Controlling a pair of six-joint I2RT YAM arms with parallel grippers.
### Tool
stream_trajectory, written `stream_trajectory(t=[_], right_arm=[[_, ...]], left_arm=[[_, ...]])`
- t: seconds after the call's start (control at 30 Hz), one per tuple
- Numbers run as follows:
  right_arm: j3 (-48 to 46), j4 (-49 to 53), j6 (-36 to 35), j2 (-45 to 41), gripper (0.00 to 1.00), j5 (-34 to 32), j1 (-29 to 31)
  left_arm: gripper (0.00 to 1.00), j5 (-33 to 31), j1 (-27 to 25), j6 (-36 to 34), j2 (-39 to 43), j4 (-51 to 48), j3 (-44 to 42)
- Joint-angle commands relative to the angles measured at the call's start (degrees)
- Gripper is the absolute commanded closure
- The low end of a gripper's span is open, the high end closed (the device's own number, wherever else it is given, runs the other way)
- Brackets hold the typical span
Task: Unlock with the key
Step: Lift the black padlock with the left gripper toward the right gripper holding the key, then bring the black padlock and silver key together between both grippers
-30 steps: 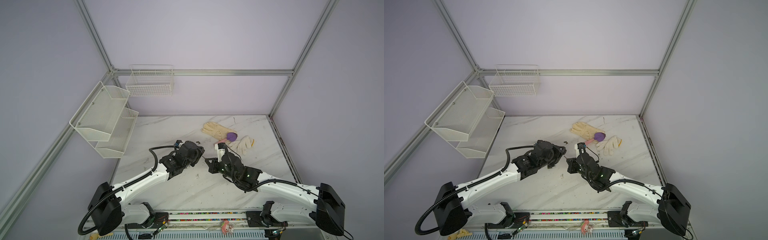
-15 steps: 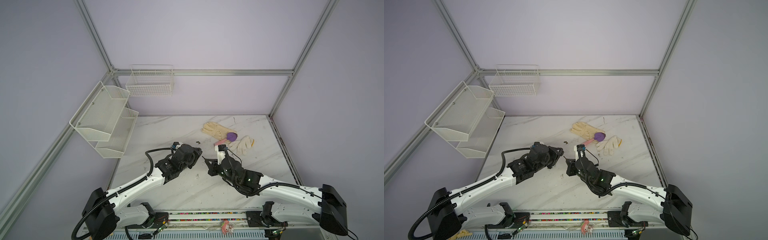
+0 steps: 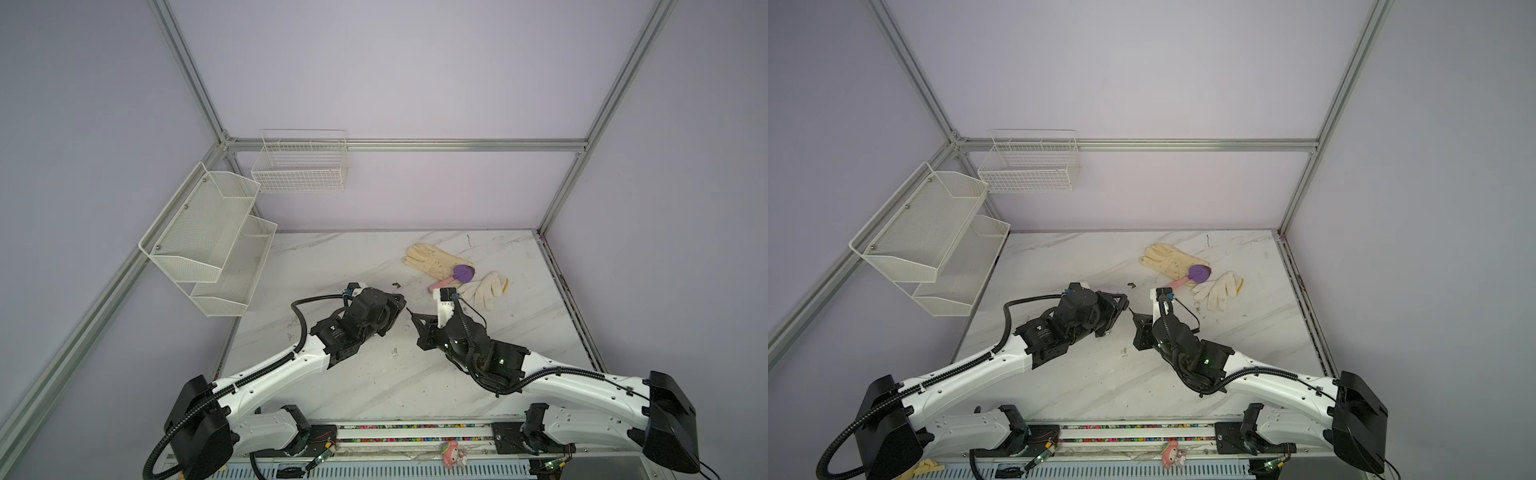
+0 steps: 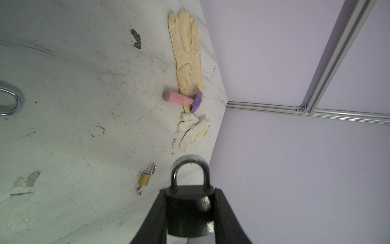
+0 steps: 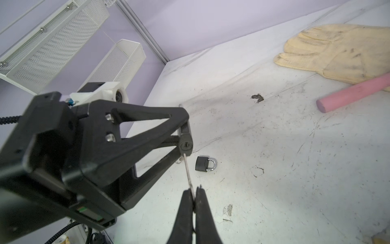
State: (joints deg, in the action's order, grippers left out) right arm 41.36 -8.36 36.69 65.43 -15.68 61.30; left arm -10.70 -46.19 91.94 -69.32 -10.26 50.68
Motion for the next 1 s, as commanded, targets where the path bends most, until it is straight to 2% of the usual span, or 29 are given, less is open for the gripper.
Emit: stream_trajectory(t=[0.0, 0.2, 0.53, 0.97], right_arm=[[0.48, -2.65, -0.60, -0.32, 1.00, -0.92, 0.40], [0.42, -2.73, -0.41, 1.59, 1.00, -1.30, 0.40], [0.40, 0.45, -0.80, -0.17, 1.00, -4.62, 0.40], [2.97, -1.91, -2.76, 3.97, 1.00, -0.99, 0.40]], left_arm=[[1.00, -0.29, -0.47, -0.94, 0.95, 3.28, -1.78], [1.00, -1.24, -1.24, -0.89, 1.48, 3.24, -1.66], [1.00, -2.45, -2.05, -0.54, 2.50, 3.29, -2.59], [1.00, -3.01, -2.87, -0.72, 1.49, 3.23, -1.12]])
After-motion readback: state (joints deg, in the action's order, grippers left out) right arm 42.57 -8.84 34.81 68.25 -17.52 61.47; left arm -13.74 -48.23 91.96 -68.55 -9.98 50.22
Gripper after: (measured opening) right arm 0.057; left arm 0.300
